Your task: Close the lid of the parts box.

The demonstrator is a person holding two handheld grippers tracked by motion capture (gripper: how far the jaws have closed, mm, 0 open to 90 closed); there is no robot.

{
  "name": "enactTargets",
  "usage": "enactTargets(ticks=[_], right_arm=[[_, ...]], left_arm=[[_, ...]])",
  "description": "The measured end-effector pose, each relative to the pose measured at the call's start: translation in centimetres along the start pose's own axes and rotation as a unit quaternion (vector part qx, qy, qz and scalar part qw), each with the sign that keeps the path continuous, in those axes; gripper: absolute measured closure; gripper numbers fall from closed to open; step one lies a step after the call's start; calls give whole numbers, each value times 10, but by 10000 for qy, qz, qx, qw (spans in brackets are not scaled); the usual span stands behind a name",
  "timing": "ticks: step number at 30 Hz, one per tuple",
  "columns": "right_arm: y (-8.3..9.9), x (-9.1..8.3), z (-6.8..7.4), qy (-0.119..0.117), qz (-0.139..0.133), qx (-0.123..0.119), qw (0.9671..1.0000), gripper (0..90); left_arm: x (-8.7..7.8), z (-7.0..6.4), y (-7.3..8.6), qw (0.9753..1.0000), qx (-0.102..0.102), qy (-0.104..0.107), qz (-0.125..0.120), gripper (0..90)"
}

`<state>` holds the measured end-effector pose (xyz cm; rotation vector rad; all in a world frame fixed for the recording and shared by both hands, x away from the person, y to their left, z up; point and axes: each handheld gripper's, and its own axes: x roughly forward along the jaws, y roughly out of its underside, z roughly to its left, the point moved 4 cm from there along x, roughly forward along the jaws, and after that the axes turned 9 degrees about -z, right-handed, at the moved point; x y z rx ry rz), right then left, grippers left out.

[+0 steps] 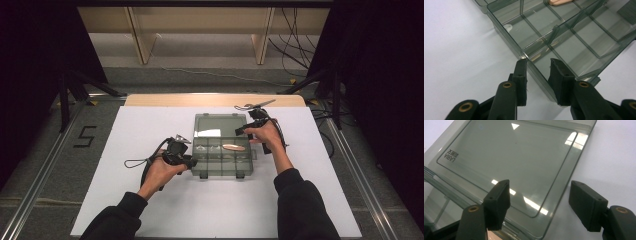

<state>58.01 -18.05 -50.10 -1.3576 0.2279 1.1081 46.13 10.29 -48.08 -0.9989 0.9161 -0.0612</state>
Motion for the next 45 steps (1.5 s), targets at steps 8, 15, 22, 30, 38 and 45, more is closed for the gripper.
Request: enactTargets(ticks=[8, 15, 22, 30, 38, 45], right_arm=[[1, -1, 2, -65, 114, 180, 9998, 340], [3, 0, 2, -185, 135, 155, 9996, 341], [3, -1, 3, -175, 116, 172, 9996, 352], [3, -7, 2, -192, 52, 263, 9995, 440], [5, -16, -5, -313, -274, 344, 9985, 595], [5, -23, -8, -273, -557, 167, 9979, 682]], left_arm=[[0, -1, 0, 9999, -21, 104, 47, 674], [0, -1, 1, 10000, -9, 80, 43, 675], [0, -1, 1, 10000, -14, 86, 33, 675], [0, 0, 1, 10000, 21, -51, -6, 677], [0, -1, 1, 10000, 6, 4, -42, 676], [0, -1, 1, 10000, -7, -6, -52, 676]])
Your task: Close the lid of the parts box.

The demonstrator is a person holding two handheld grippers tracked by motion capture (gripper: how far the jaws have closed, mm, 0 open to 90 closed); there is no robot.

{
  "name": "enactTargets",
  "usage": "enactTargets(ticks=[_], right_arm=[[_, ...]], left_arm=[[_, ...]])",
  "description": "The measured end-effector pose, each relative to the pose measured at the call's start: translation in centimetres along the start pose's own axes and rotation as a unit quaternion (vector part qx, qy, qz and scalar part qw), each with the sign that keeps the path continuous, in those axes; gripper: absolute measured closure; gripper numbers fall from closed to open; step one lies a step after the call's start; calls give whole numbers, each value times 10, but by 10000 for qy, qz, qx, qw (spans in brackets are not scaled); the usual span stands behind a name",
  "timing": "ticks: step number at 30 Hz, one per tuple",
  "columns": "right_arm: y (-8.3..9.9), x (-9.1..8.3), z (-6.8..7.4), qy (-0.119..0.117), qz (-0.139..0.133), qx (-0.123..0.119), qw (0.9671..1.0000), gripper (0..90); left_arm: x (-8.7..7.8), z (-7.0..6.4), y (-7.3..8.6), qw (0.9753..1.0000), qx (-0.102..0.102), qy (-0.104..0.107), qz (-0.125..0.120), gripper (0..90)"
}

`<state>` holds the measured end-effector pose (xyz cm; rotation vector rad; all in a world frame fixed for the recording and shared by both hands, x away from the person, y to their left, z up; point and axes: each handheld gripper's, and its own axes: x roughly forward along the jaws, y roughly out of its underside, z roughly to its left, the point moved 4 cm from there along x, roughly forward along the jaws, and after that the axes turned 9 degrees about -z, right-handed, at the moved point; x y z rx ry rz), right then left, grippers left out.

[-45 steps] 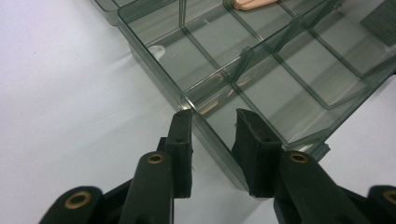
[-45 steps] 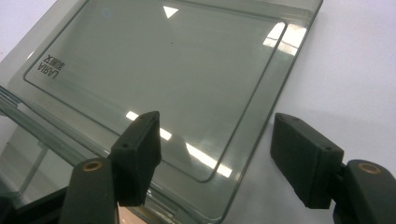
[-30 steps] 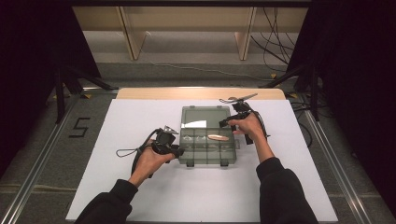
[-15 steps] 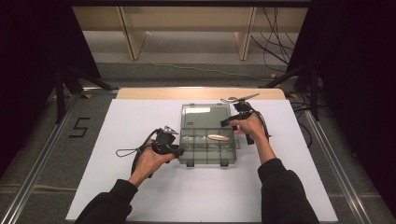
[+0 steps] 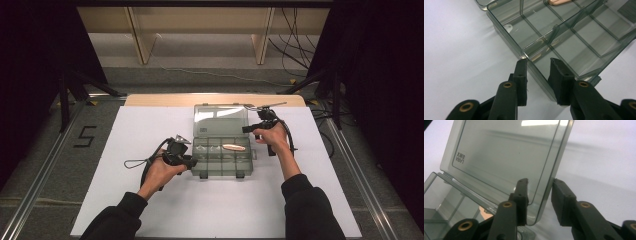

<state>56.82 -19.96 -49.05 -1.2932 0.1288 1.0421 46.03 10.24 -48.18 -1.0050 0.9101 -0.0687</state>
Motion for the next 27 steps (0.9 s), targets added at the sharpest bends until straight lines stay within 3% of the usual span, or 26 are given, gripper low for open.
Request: enactTargets(ticks=[3, 4, 5, 6, 9, 10, 11, 12, 13, 14, 15, 16, 17, 18, 19, 20, 21, 22, 23, 24, 25, 26, 27], right_arm=[[0, -3, 0, -44, -97, 35, 9999, 712], [0, -3, 1, -13, -241, 50, 9997, 720], [0, -4, 0, -40, -208, 38, 9998, 726], [1, -7, 2, 65, -48, 175, 9998, 733], [0, -8, 0, -48, -181, -3, 9998, 759], [1, -9, 1, -3, -157, 109, 9998, 789], [0, -9, -1, -67, -247, -21, 9997, 796], [1, -11, 1, -68, -191, 152, 9997, 801], [1, -11, 0, -88, -226, 122, 9996, 806], [1, -12, 1, -102, -226, 103, 9996, 812], [1, -12, 1, -50, -238, 86, 9997, 815], [0, -12, 0, -81, -269, -99, 9996, 818], [0, -12, 0, -28, -309, -143, 9994, 819], [1, -14, 0, -51, -281, -229, 9993, 820], [1, -14, 2, -33, -319, -183, 9993, 820], [2, -14, 2, 44, -359, -279, 9990, 821], [2, -15, 2, -40, -385, -342, 9987, 822], [3, -16, 2, 26, -390, -371, 9985, 823], [3, -16, 2, -10, -410, -385, 9984, 823], [5, -16, 5, -5, -480, -306, 9984, 823], [5, -17, 4, 13, -521, -401, 9978, 823], [5, -18, 4, 17, -512, -544, 9972, 823], [5, -18, 3, -6, -600, -668, 9960, 823]], left_arm=[[0, 0, 0, 10000, -1, 2, 1, 676], [0, 0, 0, 10000, 2, -10, 1, 677], [0, 0, 0, 10000, 16, -8, 23, 677], [0, 0, 0, 10000, 15, -9, 21, 677], [-1, 2, 0, 9999, 53, -105, 40, 677], [3, 0, -1, 9982, 216, 550, -71, 676], [-1, 1, 0, 10000, 36, -69, 29, 676], [-1, 2, 0, 9999, 59, -117, 29, 676], [0, 0, 0, 10000, 14, -2, 21, 676], [-2, 0, 1, 9998, -50, -148, 84, 676], [-1, 1, 0, 10000, 16, -15, 36, 676], [-1, 1, 0, 10000, 7, 33, 51, 676], [3, -1, -1, 9970, 194, 754, -37, 676], [-1, 1, 1, 10000, 0, 60, 50, 676], [-1, 1, 0, 10000, 14, 2, 71, 676], [4, 0, -1, 9974, 234, 672, -91, 676], [3, -1, -1, 9964, 237, 819, -6, 676], [-1, 0, 1, 9999, -1, 116, 37, 676], [0, 2, 1, 10000, 19, -3, -23, 676], [0, 1, 1, 10000, 12, 19, -13, 676], [3, 1, -1, 9984, 238, 493, -104, 675], [0, 1, 1, 10000, 12, 24, -14, 675], [0, 2, 1, 10000, 10, 27, -18, 675]])
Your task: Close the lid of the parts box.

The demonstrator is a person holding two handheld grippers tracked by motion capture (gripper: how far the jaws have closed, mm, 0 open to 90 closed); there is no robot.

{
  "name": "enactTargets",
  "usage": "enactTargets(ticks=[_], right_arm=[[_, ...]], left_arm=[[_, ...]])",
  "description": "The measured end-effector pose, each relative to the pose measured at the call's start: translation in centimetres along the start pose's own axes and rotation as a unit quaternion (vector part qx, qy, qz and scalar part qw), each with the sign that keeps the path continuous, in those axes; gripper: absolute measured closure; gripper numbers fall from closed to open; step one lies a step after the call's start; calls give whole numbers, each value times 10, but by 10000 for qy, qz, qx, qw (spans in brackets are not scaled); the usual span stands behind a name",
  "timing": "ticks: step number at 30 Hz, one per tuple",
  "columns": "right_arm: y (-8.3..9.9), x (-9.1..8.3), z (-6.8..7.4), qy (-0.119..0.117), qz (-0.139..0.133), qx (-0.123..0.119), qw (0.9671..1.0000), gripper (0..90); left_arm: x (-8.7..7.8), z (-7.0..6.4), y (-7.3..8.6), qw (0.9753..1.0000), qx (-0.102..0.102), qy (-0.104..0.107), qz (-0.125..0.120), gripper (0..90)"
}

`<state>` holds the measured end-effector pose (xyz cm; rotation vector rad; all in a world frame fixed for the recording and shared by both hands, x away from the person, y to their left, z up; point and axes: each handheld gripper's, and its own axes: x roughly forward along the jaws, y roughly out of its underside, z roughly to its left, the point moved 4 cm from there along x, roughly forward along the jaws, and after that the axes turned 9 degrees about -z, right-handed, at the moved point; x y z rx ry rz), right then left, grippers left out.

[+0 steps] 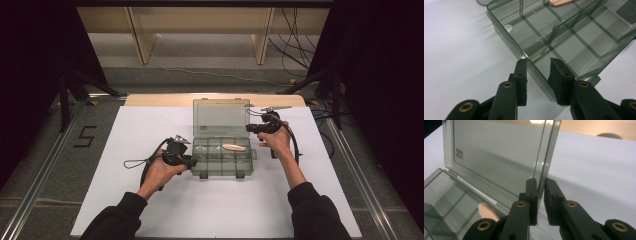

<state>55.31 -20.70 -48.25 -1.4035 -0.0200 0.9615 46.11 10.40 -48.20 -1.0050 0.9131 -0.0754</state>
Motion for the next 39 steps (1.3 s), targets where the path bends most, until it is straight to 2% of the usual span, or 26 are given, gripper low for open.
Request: enactTargets(ticks=[1, 2, 3, 4, 5, 7, 11, 12, 13, 22, 23, 24, 25, 27, 30, 32, 38, 39], right_arm=[[0, -1, 1, -30, -5, 4, 10000, 823], [1, -1, 3, 61, -47, 22, 10000, 823], [1, -2, 3, -30, -118, -60, 9999, 823], [2, -1, 3, -17, -215, -133, 9997, 823], [3, -3, 4, -6, -174, -114, 9998, 823], [4, -3, 3, -32, -266, -227, 9994, 822], [6, -5, 4, -44, -385, -383, 9985, 821], [7, -5, 5, -26, -435, -407, 9982, 821], [7, -5, 5, -30, -457, -470, 9978, 820], [13, -10, 6, -33, -706, -609, 9956, 822], [13, -9, 6, -100, -736, -561, 9957, 822], [13, -9, 5, -112, -781, -618, 9950, 822], [13, -9, 6, -124, -762, -577, 9953, 822], [14, -12, 6, -28, -670, -725, 9951, 822], [14, -9, 6, -84, -878, -779, 9931, 820], [15, -10, 7, -95, -862, -751, 9934, 820], [16, -12, 7, -17, -902, -940, 9915, 820], [16, -12, 8, -7, -920, -914, 9916, 820]], left_arm=[[0, 0, 0, 10000, -2, 10, -2, 675], [0, 0, 0, 10000, -4, 16, -3, 674], [0, 0, 0, 10000, -15, 16, -20, 674], [0, 0, 0, 10000, -20, 22, -33, 673], [0, 0, 0, 10000, -20, 28, -36, 673], [0, -1, 0, 10000, -23, 45, -45, 673], [0, 1, 1, 10000, 18, 4, -46, 672], [-2, 3, 1, 9999, 48, -81, 42, 672], [0, 2, 1, 10000, 28, -40, -67, 672], [0, 2, 1, 9999, 20, -21, -117, 669], [0, 2, 1, 9999, 21, -9, -113, 669], [0, 1, 1, 9999, 15, 12, -99, 669], [0, 1, 1, 9999, 17, 10, -101, 668], [1, 1, 1, 9999, 15, 14, -129, 668], [1, 1, 1, 9999, 10, 60, -140, 666], [1, 0, 1, 9999, -2, 55, -162, 664], [1, 1, 1, 9997, 9, 6, -239, 656], [1, 1, 1, 9997, 11, 6, -239, 655]])
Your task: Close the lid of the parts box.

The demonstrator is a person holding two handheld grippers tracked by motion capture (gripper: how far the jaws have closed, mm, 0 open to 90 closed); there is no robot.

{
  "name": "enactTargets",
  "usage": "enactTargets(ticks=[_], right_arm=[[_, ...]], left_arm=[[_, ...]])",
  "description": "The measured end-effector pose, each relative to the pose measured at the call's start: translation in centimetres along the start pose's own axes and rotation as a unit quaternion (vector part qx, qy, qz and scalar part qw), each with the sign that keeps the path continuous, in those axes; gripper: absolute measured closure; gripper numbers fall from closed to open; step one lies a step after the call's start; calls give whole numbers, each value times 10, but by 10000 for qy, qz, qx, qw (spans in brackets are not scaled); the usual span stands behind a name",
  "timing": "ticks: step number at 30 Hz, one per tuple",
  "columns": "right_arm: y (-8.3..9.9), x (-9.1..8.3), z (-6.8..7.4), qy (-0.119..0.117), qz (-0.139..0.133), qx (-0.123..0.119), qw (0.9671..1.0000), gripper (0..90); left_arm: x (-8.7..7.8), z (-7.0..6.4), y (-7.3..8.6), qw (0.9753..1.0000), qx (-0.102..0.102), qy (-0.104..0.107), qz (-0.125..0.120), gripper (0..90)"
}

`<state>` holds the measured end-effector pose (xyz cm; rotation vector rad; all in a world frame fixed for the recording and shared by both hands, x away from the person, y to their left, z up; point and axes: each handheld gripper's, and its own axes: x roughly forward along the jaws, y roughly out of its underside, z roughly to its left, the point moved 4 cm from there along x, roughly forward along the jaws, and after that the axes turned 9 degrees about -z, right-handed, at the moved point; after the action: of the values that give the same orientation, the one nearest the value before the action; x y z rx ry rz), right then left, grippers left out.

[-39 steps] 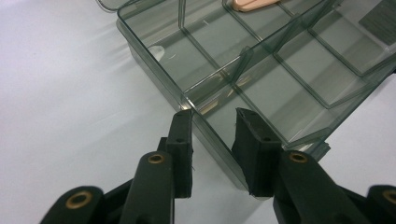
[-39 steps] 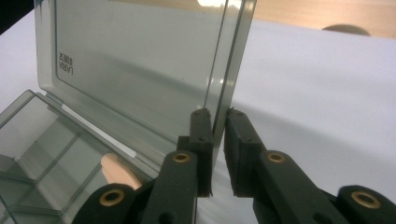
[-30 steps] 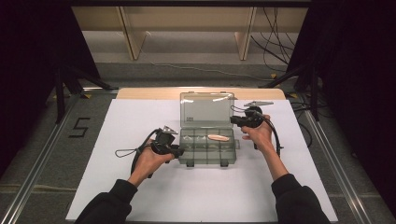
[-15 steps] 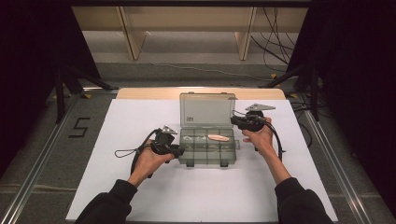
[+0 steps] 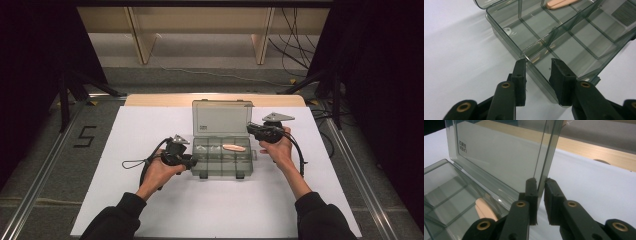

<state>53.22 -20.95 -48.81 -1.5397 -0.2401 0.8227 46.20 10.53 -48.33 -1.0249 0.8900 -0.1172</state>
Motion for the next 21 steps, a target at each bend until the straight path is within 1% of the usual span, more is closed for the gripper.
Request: enactTargets(ticks=[1, 2, 3, 4, 5, 7, 8, 9, 10, 12, 13, 14, 15, 16, 18, 19, 20, 21], right_arm=[[0, -1, 0, 52, 38, -48, 10000, 820], [1, -1, 1, -8, 11, -15, 10000, 820], [1, -1, 1, 3, -19, -52, 10000, 820], [1, -1, 1, -12, -55, -79, 10000, 820], [1, 0, 0, 15, -100, -89, 9999, 820], [1, -1, 0, 14, -106, -112, 9999, 820], [1, 0, 1, -7, -160, -92, 9998, 820], [1, 0, 1, 1, -163, -102, 9998, 819], [1, 0, 1, 1, -172, -105, 9998, 820], [2, 0, 1, 10, -187, -89, 9998, 820], [2, 0, 2, -36, -156, -13, 9999, 820], [2, 0, 3, -31, -154, 6, 9999, 820], [1, -2, 1, 73, -50, -100, 9999, 821], [1, 0, 2, 29, -177, -71, 9998, 821], [0, -1, 4, -20, -111, 33, 9999, 821], [0, 0, 4, -24, -137, 3, 9999, 822], [0, 0, 3, 22, -181, -79, 9998, 822], [0, 0, 3, 47, -188, -101, 9998, 822]], left_arm=[[0, 0, 0, 10000, 3, -9, 0, 654], [0, 0, 0, 10000, 2, -4, -13, 654], [0, 0, 0, 10000, 2, 5, -22, 653], [-1, 1, 0, 10000, 27, -28, -9, 653], [-1, 1, 0, 10000, 26, -8, -6, 652], [0, 0, 0, 10000, 20, 41, -12, 650], [-1, -1, 0, 10000, 10, 23, 34, 648], [0, -2, -1, 10000, 2, -1, -21, 642], [0, -2, -1, 10000, -8, 11, -14, 627], [-2, 1, -2, 10000, 12, 0, -31, 584], [-2, 4, -3, 10000, 28, -11, -94, 563], [-3, 7, -5, 9999, 41, -24, -143, 525], [-5, 10, -6, 9998, 87, -70, -170, 481], [-5, 10, -7, 9997, 68, -18, -223, 437], [-6, 15, -12, 9994, 25, -33, -329, 374], [-6, 20, -14, 9992, 60, -120, -370, 348], [-7, 24, -17, 9992, 62, -123, -385, 330], [-7, 26, -19, 9990, 45, -114, -425, 312]])
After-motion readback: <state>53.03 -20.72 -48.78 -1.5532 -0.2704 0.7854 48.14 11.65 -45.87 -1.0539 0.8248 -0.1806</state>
